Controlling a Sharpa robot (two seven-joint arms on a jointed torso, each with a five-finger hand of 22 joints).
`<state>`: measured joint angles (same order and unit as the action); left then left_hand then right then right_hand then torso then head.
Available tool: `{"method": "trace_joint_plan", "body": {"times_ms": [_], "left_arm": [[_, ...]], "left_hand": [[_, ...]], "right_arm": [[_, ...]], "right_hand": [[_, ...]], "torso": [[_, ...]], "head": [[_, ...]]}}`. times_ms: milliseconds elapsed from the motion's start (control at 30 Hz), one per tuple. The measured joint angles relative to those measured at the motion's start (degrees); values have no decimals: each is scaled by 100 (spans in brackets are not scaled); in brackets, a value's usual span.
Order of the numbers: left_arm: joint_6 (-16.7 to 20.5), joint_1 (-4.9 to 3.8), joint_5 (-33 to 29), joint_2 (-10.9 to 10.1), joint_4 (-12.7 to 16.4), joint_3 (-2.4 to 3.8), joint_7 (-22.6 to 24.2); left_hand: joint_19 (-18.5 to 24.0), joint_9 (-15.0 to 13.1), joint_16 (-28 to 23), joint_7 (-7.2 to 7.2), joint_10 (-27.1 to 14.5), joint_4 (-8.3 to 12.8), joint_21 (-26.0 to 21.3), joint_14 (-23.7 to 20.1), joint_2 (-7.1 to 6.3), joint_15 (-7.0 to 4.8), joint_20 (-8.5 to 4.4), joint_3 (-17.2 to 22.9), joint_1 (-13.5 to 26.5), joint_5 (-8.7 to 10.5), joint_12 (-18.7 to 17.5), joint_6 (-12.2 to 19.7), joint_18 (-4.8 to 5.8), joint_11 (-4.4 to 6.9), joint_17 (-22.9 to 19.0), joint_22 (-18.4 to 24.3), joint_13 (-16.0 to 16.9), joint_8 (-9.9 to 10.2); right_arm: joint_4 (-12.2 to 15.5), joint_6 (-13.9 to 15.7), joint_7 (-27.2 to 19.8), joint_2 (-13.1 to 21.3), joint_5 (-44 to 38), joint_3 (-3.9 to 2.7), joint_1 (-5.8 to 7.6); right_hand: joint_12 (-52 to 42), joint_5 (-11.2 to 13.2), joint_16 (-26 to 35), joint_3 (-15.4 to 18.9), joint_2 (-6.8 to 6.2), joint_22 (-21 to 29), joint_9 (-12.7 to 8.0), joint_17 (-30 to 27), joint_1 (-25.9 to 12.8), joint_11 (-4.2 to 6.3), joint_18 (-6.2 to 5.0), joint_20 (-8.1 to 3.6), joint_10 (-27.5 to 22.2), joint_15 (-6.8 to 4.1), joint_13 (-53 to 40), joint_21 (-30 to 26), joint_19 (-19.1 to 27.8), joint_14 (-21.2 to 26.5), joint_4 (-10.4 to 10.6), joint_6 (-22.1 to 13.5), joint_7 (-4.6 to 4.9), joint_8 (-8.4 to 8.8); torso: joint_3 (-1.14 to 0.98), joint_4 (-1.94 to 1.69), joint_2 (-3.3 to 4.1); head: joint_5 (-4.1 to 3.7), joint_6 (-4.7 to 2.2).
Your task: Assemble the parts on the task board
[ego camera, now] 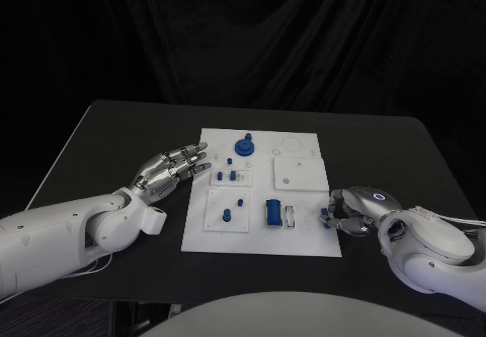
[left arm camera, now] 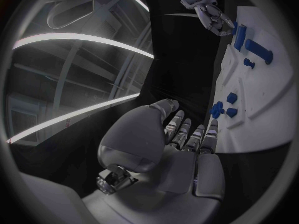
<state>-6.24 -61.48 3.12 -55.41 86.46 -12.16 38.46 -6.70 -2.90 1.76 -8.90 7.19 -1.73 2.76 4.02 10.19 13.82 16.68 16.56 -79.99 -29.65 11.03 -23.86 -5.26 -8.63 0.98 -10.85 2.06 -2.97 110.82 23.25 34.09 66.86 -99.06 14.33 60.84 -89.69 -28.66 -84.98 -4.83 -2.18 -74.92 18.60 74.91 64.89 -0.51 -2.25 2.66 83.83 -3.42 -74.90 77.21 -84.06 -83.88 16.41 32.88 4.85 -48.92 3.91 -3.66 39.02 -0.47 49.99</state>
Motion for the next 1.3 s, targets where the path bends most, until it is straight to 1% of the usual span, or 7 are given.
{"method": "trace_joint_plan", "body": {"times_ms": [200, 300, 533, 867, 1033, 1167, 1300], "left_arm": [[-2, 3, 0, 1, 15, 1, -4], [-4, 5, 0, 6, 24, 1, -7], [-7, 7, 0, 6, 23, 0, -15], [-16, 9, 0, 12, 21, 0, -31], [-22, 11, 0, 12, 22, 1, -35], [-25, 13, 0, 9, 22, 1, -36], [-30, 19, 0, 6, 22, 1, -39]], "left_hand": [[0, 0, 0, 0, 20, 0, 0, 0, 0, 0, 0, 0, 0, 0, 0, 0, 0, -20, 0, 0, 0, 0], [0, 0, 0, 0, 20, -2, 0, 0, 0, 0, 0, 2, 0, 0, 0, 0, 0, -20, 0, 0, 0, 0], [0, 1, 0, 0, 20, -16, 0, 0, 0, 0, 0, 16, 0, 0, 0, 0, 0, -20, 0, 1, 0, 0], [0, 1, 0, 0, 20, -1, 0, 0, 0, 0, 0, 31, 0, 0, 0, 0, 0, -19, 0, 1, 4, 0], [-2, 1, 0, 2, 20, -3, 0, 0, 0, 0, 2, 33, 0, 0, 2, -2, 0, -20, 0, 1, 4, -2], [-21, 1, 0, 21, 20, -17, 0, 0, 0, 0, 21, 47, 0, 0, 21, -21, 1, -19, 0, 1, 4, -21], [-21, 1, 0, 21, 20, -17, 0, 0, 0, 0, 21, 47, 0, 0, 22, -21, 1, -19, 0, 2, 4, -21]], "right_arm": [[-35, -51, -4, -71, 54, -1, -13], [-56, -83, -4, -107, 88, -8, -15], [-101, -127, -3, -203, 116, -34, -14], [-168, -183, -3, -347, 110, -59, -5], [-174, -171, -21, -372, 106, -64, -1], [-175, -34, -88, -374, 149, -46, -5], [-152, 309, -267, -369, 487, -10, -38]], "right_hand": [[0, -747, 0, -248, -133, 0, -93, 0, 348, 0, 0, 0, 0, 0, 0, 0, 0, 0, -118, 235, 9, 254], [0, -840, 0, -319, -206, 0, -93, 0, 421, 0, 0, 0, 0, 0, 0, 0, 0, 0, -165, 278, 8, 296], [0, -840, 0, -348, -221, 0, -94, 0, 486, 0, 0, 0, 0, 0, 0, 0, 0, 0, -194, 324, 16, 356], [0, -807, 0, -687, -294, 0, -86, 0, 979, 22, 0, 0, 22, 0, -5, 0, 0, 0, -621, 625, -16, 422], [0, -437, 0, -987, -347, 1, -68, 0, 1199, 67, 1, -41, 16, -52, -4, 0, 0, -11, -910, 820, -23, 461], [0, -442, 0, -1200, -341, 1, 6, 0, 1206, 127, 1, -73, 19, -103, -4, 85, 9, -21, -982, 892, 28, 404], [0, -368, 45, -1330, -369, 1, 150, 0, 1077, 170, 0, -108, 27, -131, -4, 113, 16, -8, -956, 907, 29, 367]], "torso": [[0, -1, 3], [1, -3, 3], [1, -4, 2], [3, -4, 2], [3, -4, 3], [3, -8, 3], [2, -7, -2]], "head": [[-3, 0], [1, 0], [11, 0], [27, 0], [28, 0], [28, 0], [29, 0]]}}
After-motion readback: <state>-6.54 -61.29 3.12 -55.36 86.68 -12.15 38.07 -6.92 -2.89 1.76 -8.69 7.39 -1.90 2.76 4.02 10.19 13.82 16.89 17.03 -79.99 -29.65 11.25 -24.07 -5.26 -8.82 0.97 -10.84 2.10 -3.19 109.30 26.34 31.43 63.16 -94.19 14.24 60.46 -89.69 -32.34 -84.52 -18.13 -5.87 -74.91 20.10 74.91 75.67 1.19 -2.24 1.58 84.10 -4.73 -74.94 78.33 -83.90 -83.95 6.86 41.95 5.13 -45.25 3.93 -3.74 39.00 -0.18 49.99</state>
